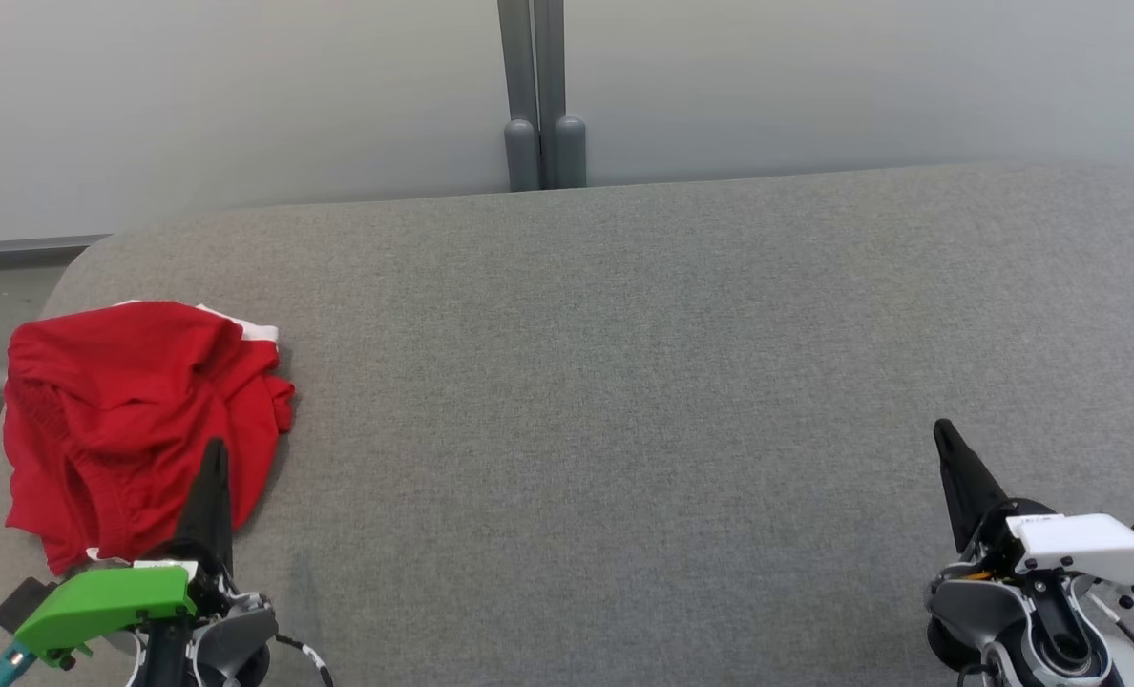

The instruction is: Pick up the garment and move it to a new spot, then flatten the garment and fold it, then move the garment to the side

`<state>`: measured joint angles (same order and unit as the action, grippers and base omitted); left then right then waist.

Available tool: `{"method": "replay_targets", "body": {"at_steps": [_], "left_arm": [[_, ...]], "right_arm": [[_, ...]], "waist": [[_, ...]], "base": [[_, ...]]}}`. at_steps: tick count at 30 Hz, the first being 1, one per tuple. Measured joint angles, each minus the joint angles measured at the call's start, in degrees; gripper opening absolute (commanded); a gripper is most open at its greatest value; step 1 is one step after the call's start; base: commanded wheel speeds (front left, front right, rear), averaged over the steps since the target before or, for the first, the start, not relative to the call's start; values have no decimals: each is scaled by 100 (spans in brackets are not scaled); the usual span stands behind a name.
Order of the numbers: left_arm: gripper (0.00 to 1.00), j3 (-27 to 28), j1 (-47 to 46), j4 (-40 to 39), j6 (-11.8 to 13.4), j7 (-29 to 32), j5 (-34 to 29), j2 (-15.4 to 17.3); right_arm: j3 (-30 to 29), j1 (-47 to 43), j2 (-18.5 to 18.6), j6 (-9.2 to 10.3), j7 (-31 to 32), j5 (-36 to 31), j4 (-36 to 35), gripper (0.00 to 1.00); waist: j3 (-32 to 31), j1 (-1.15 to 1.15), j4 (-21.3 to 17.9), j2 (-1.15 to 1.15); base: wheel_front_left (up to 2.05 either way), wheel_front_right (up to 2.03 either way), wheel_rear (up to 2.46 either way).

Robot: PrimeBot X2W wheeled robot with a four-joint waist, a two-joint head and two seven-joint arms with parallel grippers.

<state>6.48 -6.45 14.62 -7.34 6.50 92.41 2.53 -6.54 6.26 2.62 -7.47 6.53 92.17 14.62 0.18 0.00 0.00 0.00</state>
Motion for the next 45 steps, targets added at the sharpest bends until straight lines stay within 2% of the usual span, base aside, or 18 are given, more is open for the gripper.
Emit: {"method": "replay_targets", "body": {"at_steps": [8,14,35,45], "left_arm": [[100,-89,116,241,11,-131,-66,-38],[100,-103,114,289,11,-300,-482,-38],[100,-225,104,376,12,-799,-2920,-34],[100,-331,105,379,234,-1004,-4030,-32]], "right_arm": [[73,-166,-31,1,-96,-90,163,100],[257,-161,80,1,-290,-398,170,100],[533,-84,145,1,-793,-2553,242,100],[580,-54,142,1,-995,-3488,298,100]], "waist": [[7,0,-1,0],[17,0,-1,0],[45,0,-5,0],[66,0,-8,0]], "base": [[0,0,0],[0,0,0],[0,0,0],[0,0,0]]}}
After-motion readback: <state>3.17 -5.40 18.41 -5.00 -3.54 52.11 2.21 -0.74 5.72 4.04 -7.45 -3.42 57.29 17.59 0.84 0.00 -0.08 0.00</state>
